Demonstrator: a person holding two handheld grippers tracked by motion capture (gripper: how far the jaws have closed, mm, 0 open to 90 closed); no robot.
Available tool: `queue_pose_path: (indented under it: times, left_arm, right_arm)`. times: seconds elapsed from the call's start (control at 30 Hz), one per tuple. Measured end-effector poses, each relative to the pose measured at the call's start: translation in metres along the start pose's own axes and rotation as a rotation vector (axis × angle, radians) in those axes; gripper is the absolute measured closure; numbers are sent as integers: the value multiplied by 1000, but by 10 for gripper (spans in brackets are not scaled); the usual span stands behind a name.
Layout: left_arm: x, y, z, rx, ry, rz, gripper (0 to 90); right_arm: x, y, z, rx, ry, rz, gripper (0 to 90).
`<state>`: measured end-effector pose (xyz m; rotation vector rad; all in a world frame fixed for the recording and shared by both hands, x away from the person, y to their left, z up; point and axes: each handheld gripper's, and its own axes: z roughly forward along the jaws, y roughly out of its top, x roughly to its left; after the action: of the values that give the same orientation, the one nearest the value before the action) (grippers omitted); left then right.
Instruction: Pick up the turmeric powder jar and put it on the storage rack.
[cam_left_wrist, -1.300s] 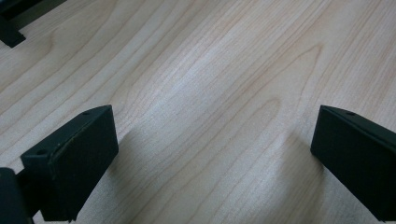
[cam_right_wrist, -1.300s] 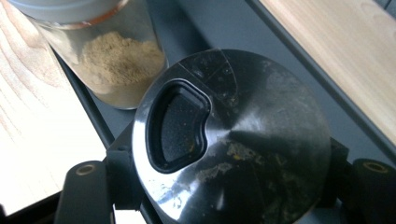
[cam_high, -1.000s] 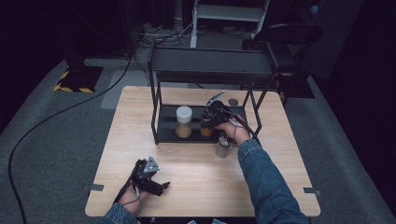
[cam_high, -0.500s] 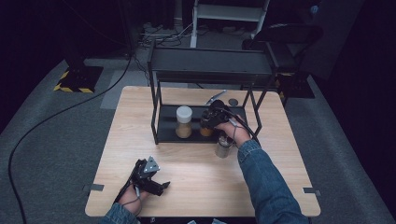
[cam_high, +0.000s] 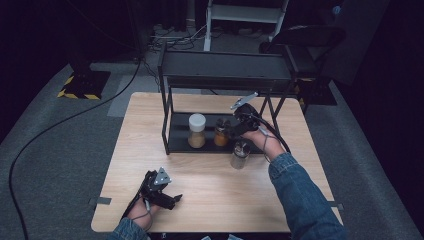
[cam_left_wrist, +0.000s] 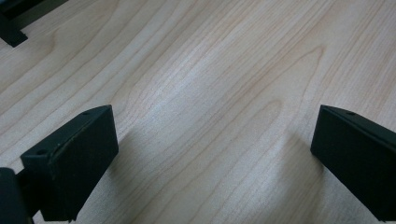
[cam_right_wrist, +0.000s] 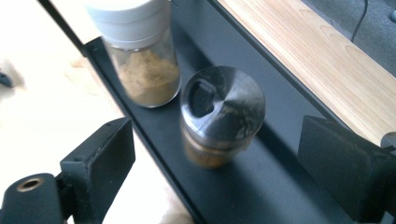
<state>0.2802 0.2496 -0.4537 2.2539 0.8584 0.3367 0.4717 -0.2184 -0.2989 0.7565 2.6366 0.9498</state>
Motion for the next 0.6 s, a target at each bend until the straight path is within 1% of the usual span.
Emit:
queue_pose_path:
  times: [0.17, 0.3, 0.6]
  left_arm:
    - [0, 0, 0, 0, 1, -1, 6]
    - [0, 0, 0, 0, 2, -2, 6]
    - [-1, 0, 0, 1, 4, -4, 6]
  right_arm:
    - [8, -7, -17, -12, 4, -14, 100]
    - [16, -13, -28, -15, 8, -37, 100]
    - [28, -29, -50, -36, 14, -49, 98]
